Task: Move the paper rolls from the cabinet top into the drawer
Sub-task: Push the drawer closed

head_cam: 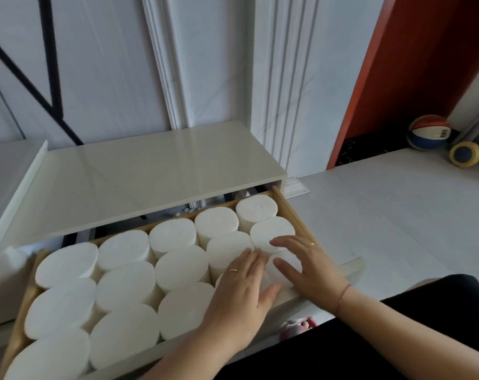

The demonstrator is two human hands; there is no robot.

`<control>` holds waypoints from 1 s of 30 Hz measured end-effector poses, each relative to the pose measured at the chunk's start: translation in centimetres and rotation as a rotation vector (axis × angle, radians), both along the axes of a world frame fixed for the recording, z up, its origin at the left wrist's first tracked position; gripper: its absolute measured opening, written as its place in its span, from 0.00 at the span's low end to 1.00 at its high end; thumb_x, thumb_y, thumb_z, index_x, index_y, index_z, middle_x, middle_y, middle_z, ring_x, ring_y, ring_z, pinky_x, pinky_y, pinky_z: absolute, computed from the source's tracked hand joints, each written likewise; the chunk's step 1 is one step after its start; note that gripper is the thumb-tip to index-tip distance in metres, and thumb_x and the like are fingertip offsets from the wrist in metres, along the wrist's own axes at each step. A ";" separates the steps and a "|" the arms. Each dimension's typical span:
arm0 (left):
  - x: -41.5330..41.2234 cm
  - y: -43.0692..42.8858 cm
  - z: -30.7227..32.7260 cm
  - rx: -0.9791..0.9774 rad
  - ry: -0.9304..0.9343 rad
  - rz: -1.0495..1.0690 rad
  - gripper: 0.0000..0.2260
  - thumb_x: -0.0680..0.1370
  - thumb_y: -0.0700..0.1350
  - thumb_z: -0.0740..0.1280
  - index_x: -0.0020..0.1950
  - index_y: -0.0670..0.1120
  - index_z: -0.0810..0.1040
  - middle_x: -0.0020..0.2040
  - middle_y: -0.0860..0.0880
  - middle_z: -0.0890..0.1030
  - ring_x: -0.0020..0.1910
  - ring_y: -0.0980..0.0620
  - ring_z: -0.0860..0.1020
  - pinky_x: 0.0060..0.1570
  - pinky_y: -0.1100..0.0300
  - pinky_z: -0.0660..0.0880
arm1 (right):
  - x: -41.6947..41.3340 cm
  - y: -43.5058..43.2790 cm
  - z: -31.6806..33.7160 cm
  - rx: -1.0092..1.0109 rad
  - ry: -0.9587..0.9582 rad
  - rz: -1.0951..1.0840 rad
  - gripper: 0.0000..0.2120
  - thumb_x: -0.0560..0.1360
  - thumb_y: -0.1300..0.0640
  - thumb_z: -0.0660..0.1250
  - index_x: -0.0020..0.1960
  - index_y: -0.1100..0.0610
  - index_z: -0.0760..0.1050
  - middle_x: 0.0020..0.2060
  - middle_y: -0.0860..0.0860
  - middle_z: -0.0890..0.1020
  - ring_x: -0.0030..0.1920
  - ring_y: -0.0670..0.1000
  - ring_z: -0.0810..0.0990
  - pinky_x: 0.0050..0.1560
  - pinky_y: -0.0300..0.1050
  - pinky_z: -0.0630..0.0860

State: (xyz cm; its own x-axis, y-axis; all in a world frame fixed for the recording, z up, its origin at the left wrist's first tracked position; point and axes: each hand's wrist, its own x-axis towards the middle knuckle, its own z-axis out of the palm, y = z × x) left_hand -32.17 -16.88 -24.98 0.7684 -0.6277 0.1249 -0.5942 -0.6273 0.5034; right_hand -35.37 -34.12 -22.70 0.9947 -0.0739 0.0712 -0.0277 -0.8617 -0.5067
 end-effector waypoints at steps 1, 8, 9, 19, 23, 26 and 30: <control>-0.2 1.1 -0.2 0.102 -0.069 -0.028 0.34 0.73 0.69 0.39 0.76 0.56 0.51 0.76 0.61 0.46 0.72 0.66 0.37 0.64 0.71 0.32 | -0.4 0.8 -0.2 -0.127 0.023 0.024 0.21 0.78 0.38 0.54 0.68 0.43 0.70 0.67 0.40 0.73 0.68 0.43 0.69 0.69 0.36 0.61; -1.6 7.7 1.4 0.419 -0.251 0.044 0.28 0.80 0.62 0.46 0.74 0.47 0.61 0.76 0.47 0.59 0.75 0.48 0.55 0.72 0.45 0.52 | -1.4 4.5 -1.1 -0.416 0.024 0.088 0.36 0.74 0.33 0.28 0.78 0.43 0.50 0.78 0.44 0.49 0.78 0.47 0.43 0.72 0.43 0.26; -1.8 8.5 1.3 0.406 -0.263 0.058 0.28 0.81 0.61 0.48 0.74 0.46 0.62 0.75 0.46 0.61 0.74 0.47 0.57 0.69 0.46 0.55 | -1.5 4.7 -1.2 -0.435 0.009 0.107 0.37 0.74 0.32 0.29 0.78 0.44 0.49 0.78 0.46 0.49 0.78 0.50 0.43 0.73 0.48 0.30; 0.2 13.6 0.6 0.353 -0.370 0.332 0.28 0.80 0.59 0.46 0.74 0.44 0.62 0.75 0.45 0.61 0.75 0.46 0.56 0.70 0.46 0.54 | 1.0 5.1 -1.3 -0.510 -0.045 0.077 0.35 0.77 0.35 0.37 0.76 0.50 0.58 0.76 0.52 0.59 0.76 0.55 0.56 0.73 0.57 0.48; 2.5 14.9 0.7 0.351 -0.368 0.400 0.28 0.80 0.59 0.44 0.75 0.45 0.61 0.76 0.46 0.59 0.76 0.47 0.54 0.72 0.46 0.51 | 3.5 5.0 -1.6 -0.500 -0.100 0.059 0.34 0.76 0.34 0.37 0.77 0.48 0.50 0.77 0.50 0.51 0.78 0.51 0.49 0.76 0.54 0.43; 4.5 15.5 0.8 0.337 -0.367 0.433 0.29 0.80 0.59 0.43 0.75 0.45 0.62 0.75 0.46 0.61 0.75 0.46 0.58 0.72 0.47 0.52 | 5.8 4.9 -1.9 -0.480 -0.137 0.062 0.33 0.75 0.35 0.37 0.77 0.48 0.44 0.77 0.48 0.47 0.77 0.49 0.43 0.77 0.51 0.39; 7.3 15.5 0.9 0.311 -0.367 0.469 0.30 0.80 0.59 0.42 0.73 0.44 0.65 0.73 0.44 0.65 0.73 0.44 0.62 0.72 0.47 0.53 | 8.9 4.8 -2.1 -0.484 -0.167 0.062 0.34 0.75 0.35 0.36 0.76 0.49 0.41 0.77 0.48 0.47 0.75 0.46 0.39 0.76 0.47 0.35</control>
